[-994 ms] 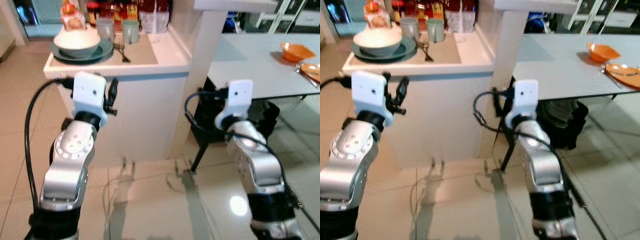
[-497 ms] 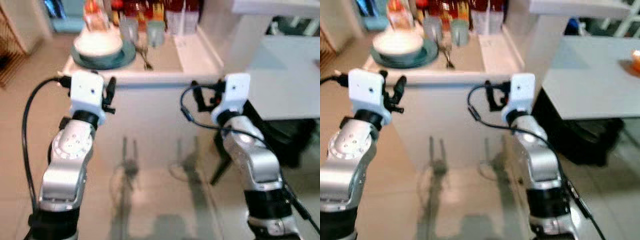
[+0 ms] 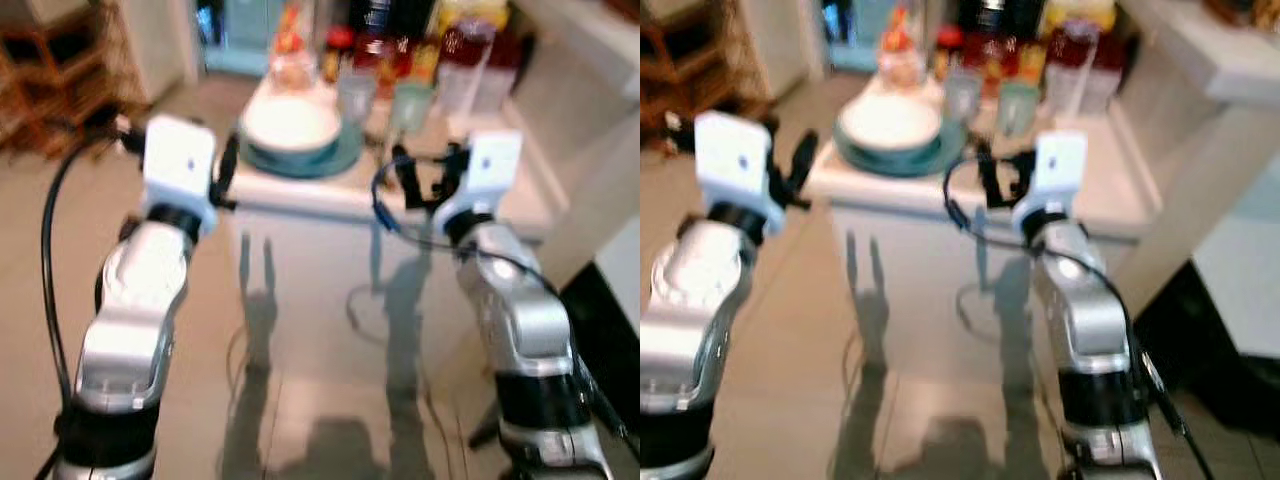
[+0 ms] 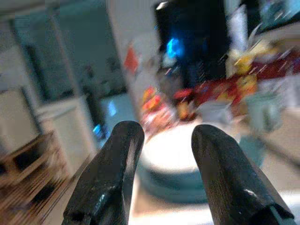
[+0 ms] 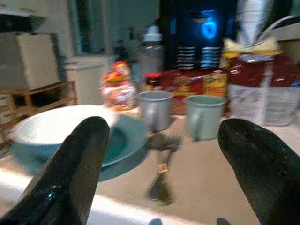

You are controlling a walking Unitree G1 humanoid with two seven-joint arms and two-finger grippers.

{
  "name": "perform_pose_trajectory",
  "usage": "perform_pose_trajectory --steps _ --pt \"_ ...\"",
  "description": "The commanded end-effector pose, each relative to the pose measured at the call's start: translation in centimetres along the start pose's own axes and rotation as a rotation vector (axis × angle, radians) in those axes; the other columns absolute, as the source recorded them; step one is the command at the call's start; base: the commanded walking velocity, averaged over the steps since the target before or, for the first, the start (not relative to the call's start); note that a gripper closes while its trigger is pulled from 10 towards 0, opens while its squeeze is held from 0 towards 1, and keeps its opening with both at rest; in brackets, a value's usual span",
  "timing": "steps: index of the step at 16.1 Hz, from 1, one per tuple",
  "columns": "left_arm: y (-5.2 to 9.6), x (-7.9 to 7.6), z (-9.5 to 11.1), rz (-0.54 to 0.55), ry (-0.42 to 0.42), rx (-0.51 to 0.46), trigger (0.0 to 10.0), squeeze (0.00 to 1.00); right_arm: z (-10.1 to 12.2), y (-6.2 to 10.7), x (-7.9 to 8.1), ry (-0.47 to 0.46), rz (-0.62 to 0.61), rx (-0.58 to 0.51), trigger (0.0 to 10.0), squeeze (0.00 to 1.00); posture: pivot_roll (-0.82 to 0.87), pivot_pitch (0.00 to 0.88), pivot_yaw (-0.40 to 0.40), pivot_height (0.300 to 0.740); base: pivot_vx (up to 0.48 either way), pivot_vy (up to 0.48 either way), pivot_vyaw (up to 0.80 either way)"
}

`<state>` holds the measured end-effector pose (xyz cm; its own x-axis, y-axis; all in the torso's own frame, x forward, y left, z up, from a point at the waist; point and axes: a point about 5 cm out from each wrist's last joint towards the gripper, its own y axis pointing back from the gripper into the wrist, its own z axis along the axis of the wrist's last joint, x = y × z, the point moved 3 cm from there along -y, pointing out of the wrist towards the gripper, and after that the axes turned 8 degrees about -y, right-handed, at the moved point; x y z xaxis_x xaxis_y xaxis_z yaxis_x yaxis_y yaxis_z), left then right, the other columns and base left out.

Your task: Setting the table

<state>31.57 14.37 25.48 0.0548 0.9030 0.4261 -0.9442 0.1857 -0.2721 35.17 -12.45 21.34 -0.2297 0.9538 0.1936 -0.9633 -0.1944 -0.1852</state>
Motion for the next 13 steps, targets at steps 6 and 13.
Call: perform_pose_trajectory --steps 6,13 --pt "0.0 -1.7 1.0 -0.111 0.001 -0.027 10.0 0.0 0.4 -0.1 -1.2 -0.006 -0.033 -0.009 10.0 0.0 0.03 0.0 -0.067 0.74 0.472 0.0 -0.63" --pt "0.1 -1.8 1.5 -0.142 0.009 -0.04 10.0 0.0 -1.1 -1.7 -2.2 0.041 -0.093 0.055 10.0 0.0 0.03 0.0 -0.071 0.74 0.188 0.0 0.0"
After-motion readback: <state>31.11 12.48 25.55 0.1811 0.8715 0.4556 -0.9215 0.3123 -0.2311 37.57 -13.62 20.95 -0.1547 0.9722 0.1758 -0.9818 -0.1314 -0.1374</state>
